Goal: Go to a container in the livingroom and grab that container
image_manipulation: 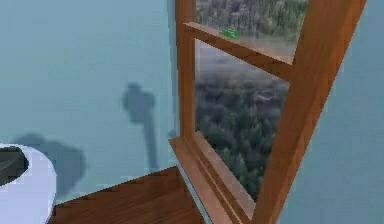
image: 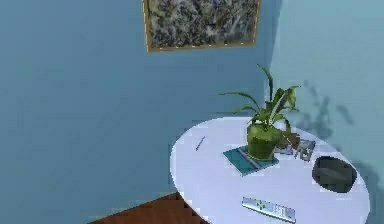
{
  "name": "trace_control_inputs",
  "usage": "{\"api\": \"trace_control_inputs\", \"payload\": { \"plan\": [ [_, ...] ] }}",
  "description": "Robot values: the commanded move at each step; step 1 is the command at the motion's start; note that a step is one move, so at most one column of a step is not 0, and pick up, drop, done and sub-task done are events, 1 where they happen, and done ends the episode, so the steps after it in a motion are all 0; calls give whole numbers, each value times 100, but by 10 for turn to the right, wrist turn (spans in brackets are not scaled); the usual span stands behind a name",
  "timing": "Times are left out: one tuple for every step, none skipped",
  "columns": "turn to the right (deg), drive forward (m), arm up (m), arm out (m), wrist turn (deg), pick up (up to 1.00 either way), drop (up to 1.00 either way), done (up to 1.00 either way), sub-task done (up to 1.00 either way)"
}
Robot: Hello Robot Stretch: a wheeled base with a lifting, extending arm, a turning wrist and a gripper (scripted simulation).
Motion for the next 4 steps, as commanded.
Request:
{"api": "trace_control_inputs", "payload": {
  "plan": [
    [-450,0,0,0,0,0,0,0,0],
    [450,0,0,0,0,0,0,0,0],
    [450,0,0,0,0,0,0,0,0],
    [210,0,0,0,0,0,0,0,0]
  ]
}}
